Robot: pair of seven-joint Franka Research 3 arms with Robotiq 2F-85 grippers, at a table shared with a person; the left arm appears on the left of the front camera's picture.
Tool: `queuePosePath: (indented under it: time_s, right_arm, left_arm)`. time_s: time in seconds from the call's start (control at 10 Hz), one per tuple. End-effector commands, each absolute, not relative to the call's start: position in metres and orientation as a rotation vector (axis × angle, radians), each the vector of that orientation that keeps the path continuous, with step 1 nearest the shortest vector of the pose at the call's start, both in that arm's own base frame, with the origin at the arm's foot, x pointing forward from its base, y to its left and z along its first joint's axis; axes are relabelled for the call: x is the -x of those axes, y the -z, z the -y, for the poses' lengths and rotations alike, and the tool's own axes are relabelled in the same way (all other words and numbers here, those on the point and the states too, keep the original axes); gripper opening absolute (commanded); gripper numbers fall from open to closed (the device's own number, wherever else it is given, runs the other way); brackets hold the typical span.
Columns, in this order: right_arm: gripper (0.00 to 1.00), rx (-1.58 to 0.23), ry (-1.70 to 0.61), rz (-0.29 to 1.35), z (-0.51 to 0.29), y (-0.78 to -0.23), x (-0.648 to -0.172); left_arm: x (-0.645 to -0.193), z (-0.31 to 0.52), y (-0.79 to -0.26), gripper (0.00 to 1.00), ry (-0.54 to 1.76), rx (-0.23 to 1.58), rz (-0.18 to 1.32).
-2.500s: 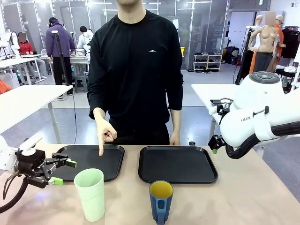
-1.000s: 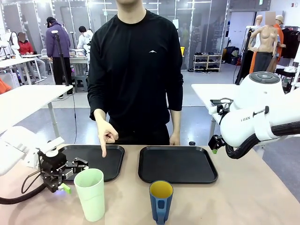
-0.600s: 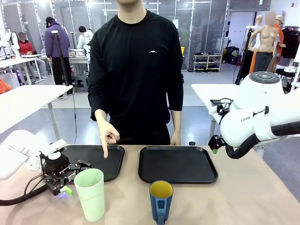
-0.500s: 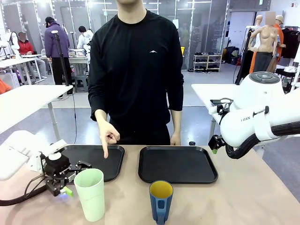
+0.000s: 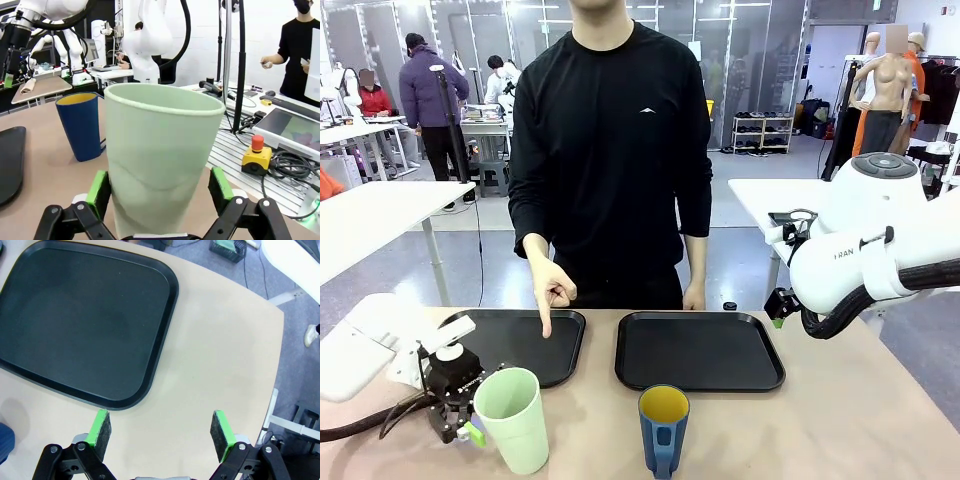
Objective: Sort and store the cups by type.
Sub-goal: Pick up the Reusable plastic cup.
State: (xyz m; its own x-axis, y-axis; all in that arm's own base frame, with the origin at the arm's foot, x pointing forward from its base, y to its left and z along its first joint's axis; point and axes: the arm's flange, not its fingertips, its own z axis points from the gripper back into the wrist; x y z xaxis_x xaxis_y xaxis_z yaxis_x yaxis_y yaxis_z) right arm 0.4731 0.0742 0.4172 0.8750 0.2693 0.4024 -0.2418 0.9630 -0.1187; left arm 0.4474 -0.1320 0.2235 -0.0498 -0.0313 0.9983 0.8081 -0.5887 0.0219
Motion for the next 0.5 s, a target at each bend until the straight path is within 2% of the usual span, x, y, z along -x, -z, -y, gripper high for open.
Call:
queuePosePath:
  time_s: [0.0, 0.4]
  right_arm:
    - [1.00, 0.065, -0.265, 0.430, -0.073, -0.417, -0.473]
    - [1.00, 0.065, -0.265, 0.430, -0.073, -0.417, -0.473]
  left_arm:
    - [-0.432, 0.129, -0.199, 1.00, 1.731, 1.543, 0.900]
    - [-0.435, 0.146, -0.195, 1.00, 1.744, 1.563, 0.917]
